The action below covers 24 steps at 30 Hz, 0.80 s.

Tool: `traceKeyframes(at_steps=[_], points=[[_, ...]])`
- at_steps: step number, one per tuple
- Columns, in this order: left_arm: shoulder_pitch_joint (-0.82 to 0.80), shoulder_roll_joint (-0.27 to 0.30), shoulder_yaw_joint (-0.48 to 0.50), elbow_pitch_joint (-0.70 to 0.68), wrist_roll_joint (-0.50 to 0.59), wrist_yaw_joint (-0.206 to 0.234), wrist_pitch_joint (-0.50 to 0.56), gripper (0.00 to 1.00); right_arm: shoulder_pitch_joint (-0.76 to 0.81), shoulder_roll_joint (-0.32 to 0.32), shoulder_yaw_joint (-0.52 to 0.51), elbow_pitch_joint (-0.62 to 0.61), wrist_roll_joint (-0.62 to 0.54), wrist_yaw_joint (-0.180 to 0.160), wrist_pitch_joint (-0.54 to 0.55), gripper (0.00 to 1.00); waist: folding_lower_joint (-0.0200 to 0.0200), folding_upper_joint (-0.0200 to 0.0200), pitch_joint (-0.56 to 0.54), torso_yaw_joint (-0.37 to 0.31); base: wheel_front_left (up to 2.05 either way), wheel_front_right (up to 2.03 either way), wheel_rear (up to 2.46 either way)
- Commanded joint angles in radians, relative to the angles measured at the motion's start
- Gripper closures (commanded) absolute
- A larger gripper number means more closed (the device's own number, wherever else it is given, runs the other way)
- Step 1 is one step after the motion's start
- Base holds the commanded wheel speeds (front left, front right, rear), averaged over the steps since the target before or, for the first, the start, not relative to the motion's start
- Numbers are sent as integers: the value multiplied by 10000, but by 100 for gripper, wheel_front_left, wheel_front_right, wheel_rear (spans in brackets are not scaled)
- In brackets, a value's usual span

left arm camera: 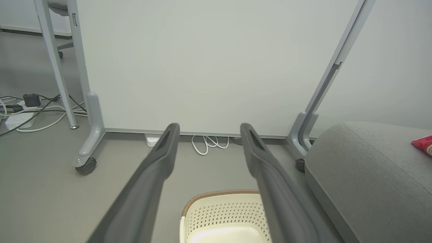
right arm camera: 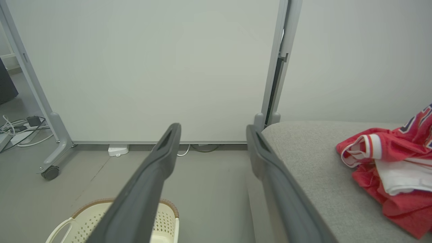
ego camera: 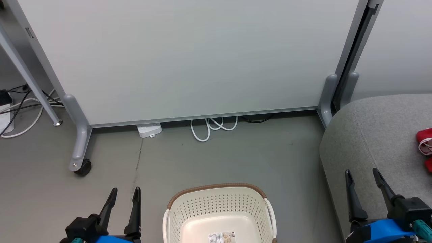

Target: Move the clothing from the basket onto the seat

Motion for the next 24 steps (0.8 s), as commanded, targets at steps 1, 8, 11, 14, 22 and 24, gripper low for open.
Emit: traceKeyframes(at_steps=[1,8,11,14,22,24], points=[[128,8,-6,-4,47,-36,-33,0,145,38,12,26,117,-3,-50,0,0,0,0,-21,0,0,0],[129,105,-213,-35,-10,-41,-33,0,183,40,-18,77,339,-3,-59,0,0,0,7,-75,0,0,0],[119,147,-247,-45,-20,-42,-33,0,165,39,-36,120,465,-3,-127,0,0,0,13,-84,0,0,0],[98,177,-285,-17,-50,-43,-33,0,113,38,-2,167,543,-3,-130,0,0,0,22,-89,0,0,0],[261,0,-370,470,-77,2,34,100,47,59,4,754,521,2,-100,100,0,0,29,-94,0,0,0],[373,-35,-371,627,-102,2,66,100,88,71,-1,953,544,2,-94,100,0,0,31,-96,0,0,0]])
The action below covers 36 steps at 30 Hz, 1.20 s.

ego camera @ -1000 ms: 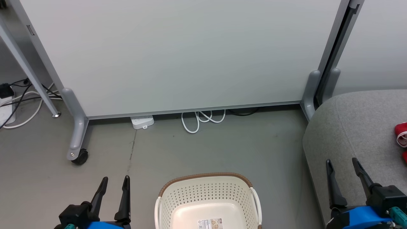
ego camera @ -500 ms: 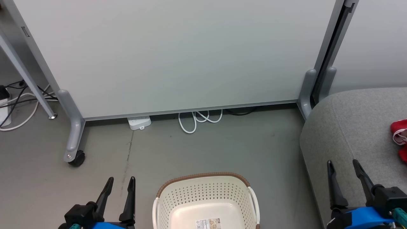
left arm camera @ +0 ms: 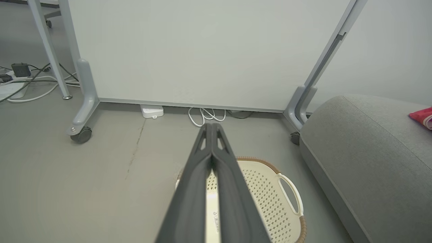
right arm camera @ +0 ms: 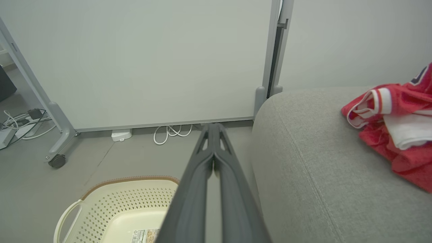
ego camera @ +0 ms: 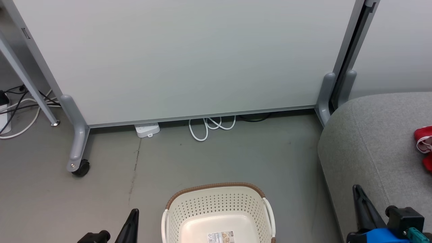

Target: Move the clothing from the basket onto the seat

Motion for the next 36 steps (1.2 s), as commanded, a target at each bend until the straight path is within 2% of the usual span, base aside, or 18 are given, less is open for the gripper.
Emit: traceKeyframes(at_steps=[1,17,36], points=[[-21,-1,47,-37,-222,-1,63,100,-60,-3,-33,46,258,0,56,100,0,0,3,-4,0,0,0],[-194,-28,579,-434,-2945,-9,834,100,-452,-14,-15,327,3540,-1,404,100,0,0,41,-57,0,0,0],[-366,-54,1088,-819,-5589,-18,1584,100,-839,-27,-8,621,6714,-1,752,100,0,0,86,-119,0,0,0]])
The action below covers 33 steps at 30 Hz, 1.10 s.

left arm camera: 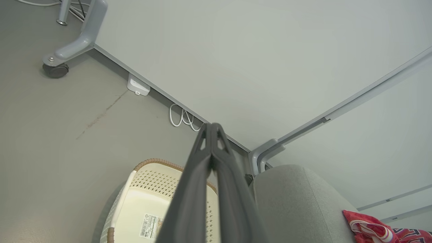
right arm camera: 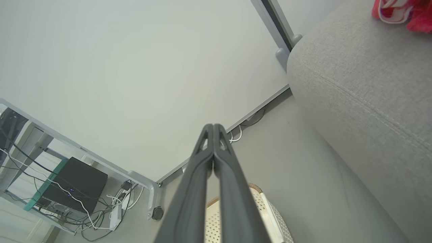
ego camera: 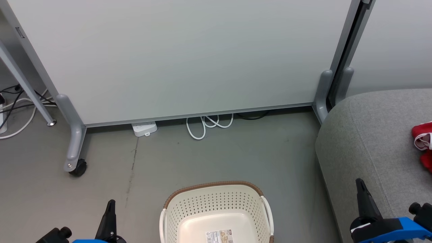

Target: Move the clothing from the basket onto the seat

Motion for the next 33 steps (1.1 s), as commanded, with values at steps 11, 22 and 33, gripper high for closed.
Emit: traceKeyframes(at_steps=[11,22,33], points=[[-384,39,327,-362,-1463,-25,413,100,-449,-43,1,65,1779,0,206,100,0,0,26,-36,0,0,0],[-454,26,564,-529,-2642,-30,743,100,-612,-50,2,207,3198,0,360,100,0,0,52,-72,0,0,0],[-529,12,772,-685,-3699,-36,1054,100,-770,-56,3,331,4480,0,516,100,0,0,79,-109,0,0,0]])
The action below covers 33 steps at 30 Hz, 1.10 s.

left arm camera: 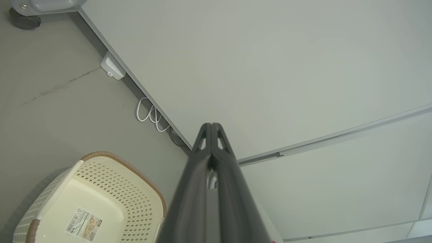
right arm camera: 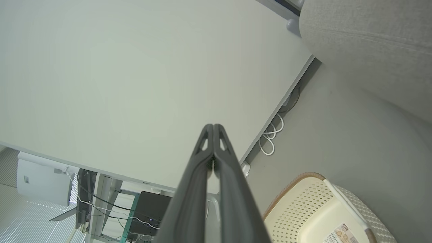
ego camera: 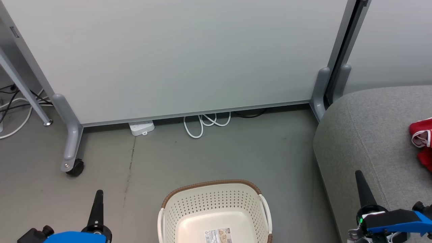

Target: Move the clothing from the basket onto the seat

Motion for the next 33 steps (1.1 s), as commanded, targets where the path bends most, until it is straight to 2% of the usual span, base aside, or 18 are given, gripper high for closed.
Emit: traceKeyframes(at_steps=[1,33], points=[[-298,38,109,-146,-235,-35,71,100,-214,-49,4,-35,317,2,59,100,0,0,3,-4,0,0,0],[-430,9,589,-503,-2782,-51,809,100,-566,-61,9,274,3374,1,405,100,0,0,80,-110,0,0,0]])
